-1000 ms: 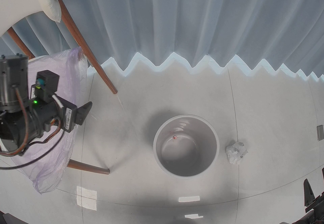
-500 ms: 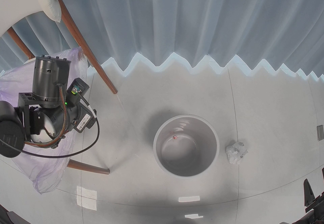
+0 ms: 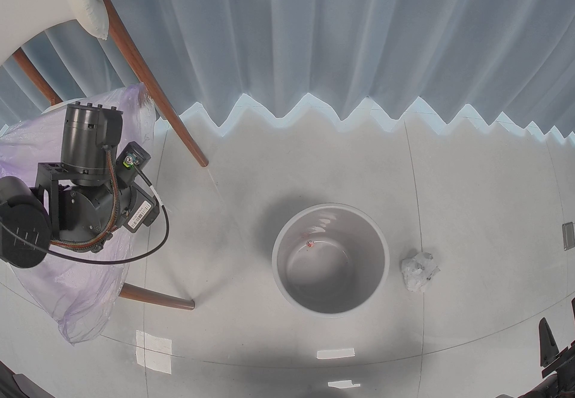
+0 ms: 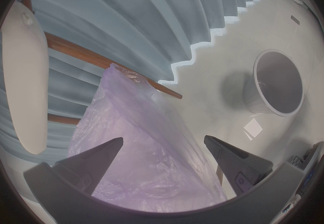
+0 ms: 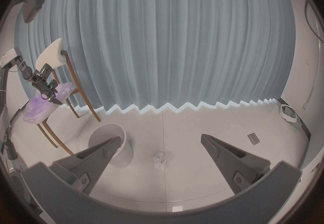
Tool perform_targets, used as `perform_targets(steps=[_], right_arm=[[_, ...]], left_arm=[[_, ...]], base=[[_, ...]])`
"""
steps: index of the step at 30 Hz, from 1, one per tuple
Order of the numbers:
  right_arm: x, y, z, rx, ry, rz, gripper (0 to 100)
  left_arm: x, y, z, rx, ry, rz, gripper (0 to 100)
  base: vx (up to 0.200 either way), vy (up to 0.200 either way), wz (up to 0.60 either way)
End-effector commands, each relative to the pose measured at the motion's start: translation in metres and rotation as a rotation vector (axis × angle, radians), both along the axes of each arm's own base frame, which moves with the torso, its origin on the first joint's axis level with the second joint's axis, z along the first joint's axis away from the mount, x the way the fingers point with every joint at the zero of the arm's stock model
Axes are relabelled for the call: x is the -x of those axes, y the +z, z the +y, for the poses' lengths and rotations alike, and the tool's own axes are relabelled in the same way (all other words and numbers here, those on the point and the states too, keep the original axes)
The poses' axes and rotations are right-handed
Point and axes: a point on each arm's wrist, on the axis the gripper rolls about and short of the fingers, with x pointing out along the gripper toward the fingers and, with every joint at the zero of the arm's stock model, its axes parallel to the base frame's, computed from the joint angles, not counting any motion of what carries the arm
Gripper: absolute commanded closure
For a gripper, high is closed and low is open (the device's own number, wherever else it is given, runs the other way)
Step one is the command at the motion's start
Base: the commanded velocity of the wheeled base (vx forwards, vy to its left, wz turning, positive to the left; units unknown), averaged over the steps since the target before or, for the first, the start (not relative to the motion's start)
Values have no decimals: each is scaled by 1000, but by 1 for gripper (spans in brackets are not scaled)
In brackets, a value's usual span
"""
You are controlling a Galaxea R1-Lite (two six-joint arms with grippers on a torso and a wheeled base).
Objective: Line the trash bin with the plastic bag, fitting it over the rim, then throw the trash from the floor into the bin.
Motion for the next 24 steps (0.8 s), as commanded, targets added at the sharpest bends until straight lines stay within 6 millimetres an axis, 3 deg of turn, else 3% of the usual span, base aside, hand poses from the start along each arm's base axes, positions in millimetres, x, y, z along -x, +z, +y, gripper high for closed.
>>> perform_targets(steps=[1, 2, 13, 24], right_arm=[[0, -5, 0, 0, 0, 0, 0], [0, -5, 0, 0, 0, 0, 0], [0, -5, 0, 0, 0, 0, 0], [0, -5, 0, 2, 0, 0, 0]], left_arm=[[-2, -2, 0, 0, -2, 7, 0], [-3, -2, 0, -1, -2, 8, 100], [-1, 5, 12, 32, -5, -6, 100], [53, 56, 39, 310, -291, -158, 100]], base=[[0, 0, 0], [0, 0, 0], [0, 0, 0], [0, 0, 0]])
